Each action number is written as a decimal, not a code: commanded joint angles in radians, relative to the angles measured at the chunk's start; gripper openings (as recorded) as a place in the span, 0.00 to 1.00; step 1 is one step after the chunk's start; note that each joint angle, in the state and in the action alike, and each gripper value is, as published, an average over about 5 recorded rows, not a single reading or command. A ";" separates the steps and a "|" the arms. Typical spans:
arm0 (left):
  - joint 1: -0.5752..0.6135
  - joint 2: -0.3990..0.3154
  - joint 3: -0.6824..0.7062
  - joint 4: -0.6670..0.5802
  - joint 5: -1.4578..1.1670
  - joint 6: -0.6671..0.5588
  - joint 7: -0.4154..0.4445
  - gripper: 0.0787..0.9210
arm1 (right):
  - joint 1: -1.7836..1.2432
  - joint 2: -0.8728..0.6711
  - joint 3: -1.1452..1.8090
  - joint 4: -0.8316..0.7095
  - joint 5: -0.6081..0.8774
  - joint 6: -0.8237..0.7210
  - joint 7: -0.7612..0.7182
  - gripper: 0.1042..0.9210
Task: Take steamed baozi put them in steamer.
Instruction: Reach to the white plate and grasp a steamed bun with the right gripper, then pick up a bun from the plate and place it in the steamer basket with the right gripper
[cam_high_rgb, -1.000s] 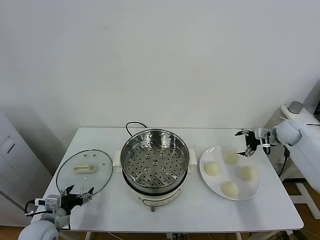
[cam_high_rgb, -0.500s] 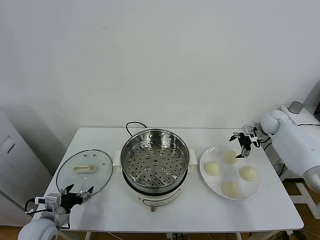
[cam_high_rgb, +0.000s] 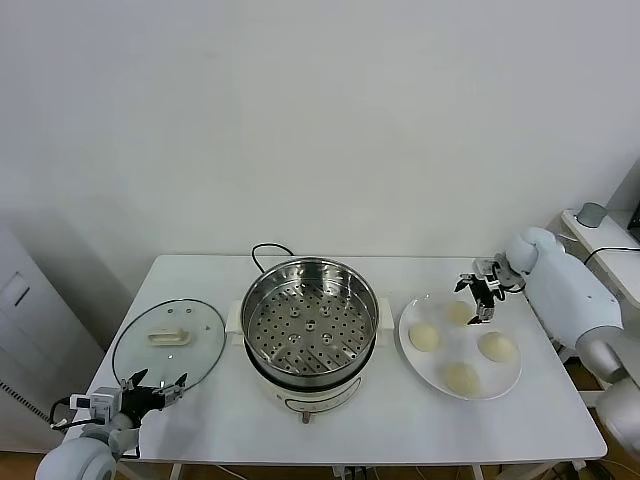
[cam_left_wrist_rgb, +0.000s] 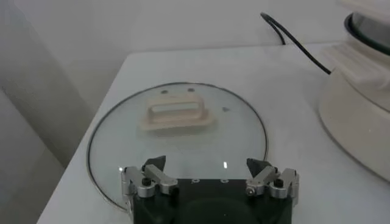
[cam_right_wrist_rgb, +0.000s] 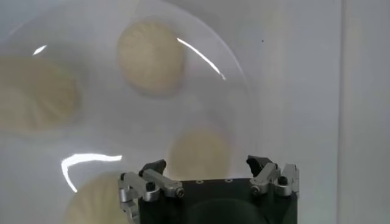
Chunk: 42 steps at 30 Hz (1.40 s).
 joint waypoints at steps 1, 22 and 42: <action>0.003 0.002 -0.001 -0.002 0.000 -0.002 0.001 0.88 | 0.001 0.030 0.020 -0.038 -0.045 0.005 0.001 0.74; 0.013 -0.009 -0.007 -0.010 -0.003 -0.004 -0.001 0.88 | 0.003 0.002 0.030 0.005 -0.051 0.011 -0.038 0.49; 0.043 -0.016 -0.017 -0.049 0.002 -0.001 -0.007 0.88 | 0.487 -0.089 -0.479 0.458 0.568 0.127 -0.131 0.49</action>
